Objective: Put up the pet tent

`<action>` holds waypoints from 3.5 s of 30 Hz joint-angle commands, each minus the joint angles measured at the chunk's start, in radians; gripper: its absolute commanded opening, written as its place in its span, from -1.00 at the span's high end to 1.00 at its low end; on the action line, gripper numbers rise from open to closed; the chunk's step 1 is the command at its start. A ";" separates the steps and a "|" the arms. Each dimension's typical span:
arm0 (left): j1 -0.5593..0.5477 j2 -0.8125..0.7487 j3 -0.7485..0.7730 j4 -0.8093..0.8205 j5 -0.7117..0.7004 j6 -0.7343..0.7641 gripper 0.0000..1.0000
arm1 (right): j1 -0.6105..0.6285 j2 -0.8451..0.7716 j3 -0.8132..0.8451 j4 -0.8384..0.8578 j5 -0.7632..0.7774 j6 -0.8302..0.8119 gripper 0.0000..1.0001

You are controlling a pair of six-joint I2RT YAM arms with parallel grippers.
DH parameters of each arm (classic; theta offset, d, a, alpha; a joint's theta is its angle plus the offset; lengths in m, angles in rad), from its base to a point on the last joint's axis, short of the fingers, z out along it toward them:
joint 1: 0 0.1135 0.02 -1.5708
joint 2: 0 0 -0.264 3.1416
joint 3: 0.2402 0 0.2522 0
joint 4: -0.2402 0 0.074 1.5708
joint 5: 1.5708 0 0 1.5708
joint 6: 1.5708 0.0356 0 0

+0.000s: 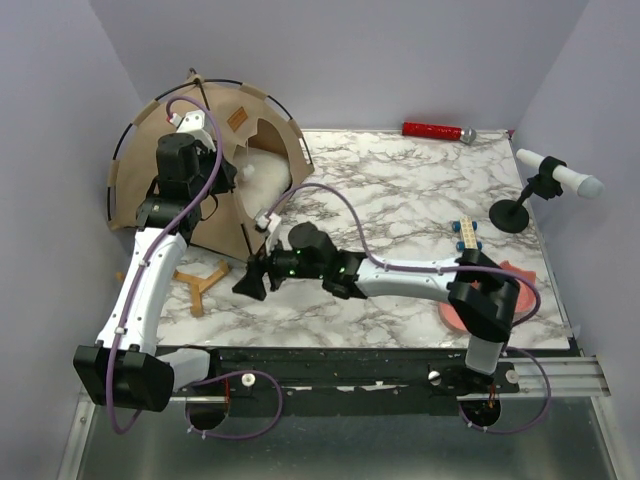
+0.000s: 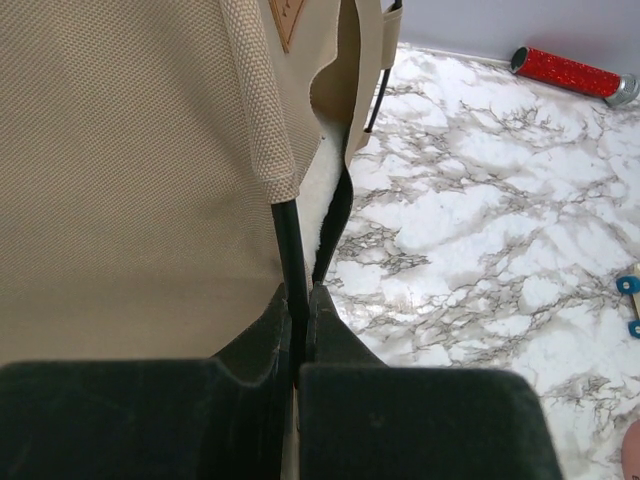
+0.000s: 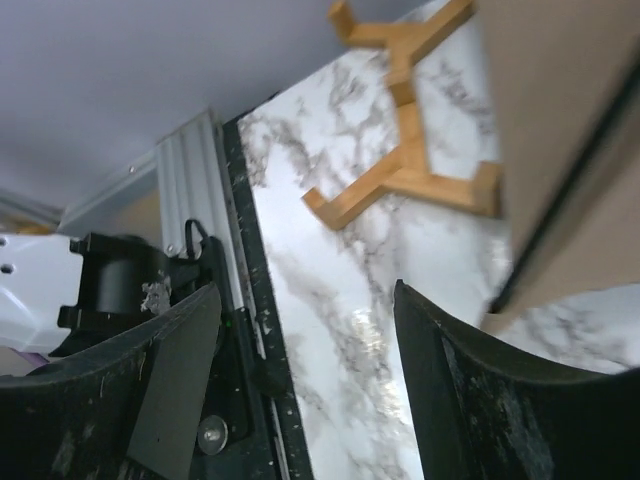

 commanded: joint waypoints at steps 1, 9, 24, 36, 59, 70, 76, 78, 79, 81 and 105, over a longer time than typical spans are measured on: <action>0.010 0.019 0.065 0.116 -0.001 0.040 1.00 | 0.062 0.109 0.074 -0.008 -0.032 0.003 -0.51; 0.017 0.083 0.143 0.095 0.044 0.036 1.00 | 0.082 0.281 0.265 -0.116 0.131 -0.027 -0.48; 0.026 0.020 0.051 0.118 0.065 0.044 1.00 | 0.075 0.606 0.606 -0.249 0.390 -0.152 -0.45; 0.026 0.002 0.017 0.131 0.055 0.041 1.00 | 0.066 0.698 0.632 -0.146 0.387 -0.238 0.07; 0.019 -0.101 -0.095 0.182 -0.120 0.019 1.00 | 0.065 -0.132 -0.257 -0.115 0.183 -0.225 0.99; 0.002 -0.342 -0.295 0.178 -0.248 -0.050 1.00 | 0.052 -0.668 -0.460 -0.309 0.320 -0.220 0.99; -0.006 -0.482 -0.348 0.085 -0.285 -0.052 1.00 | 0.041 -0.903 -0.471 -0.493 0.503 -0.198 0.99; -0.010 -0.525 -0.367 0.047 -0.272 -0.059 1.00 | 0.040 -0.948 -0.456 -0.552 0.579 -0.180 0.99; -0.013 -0.549 -0.377 0.027 -0.274 -0.063 1.00 | 0.040 -0.960 -0.449 -0.582 0.635 -0.171 0.99; -0.015 -0.594 -0.394 -0.010 -0.271 -0.070 1.00 | 0.039 -0.976 -0.447 -0.624 0.743 -0.156 0.99; -0.024 -0.659 -0.424 -0.056 -0.167 0.011 0.55 | -0.105 -0.659 -0.507 -0.719 1.019 0.204 0.99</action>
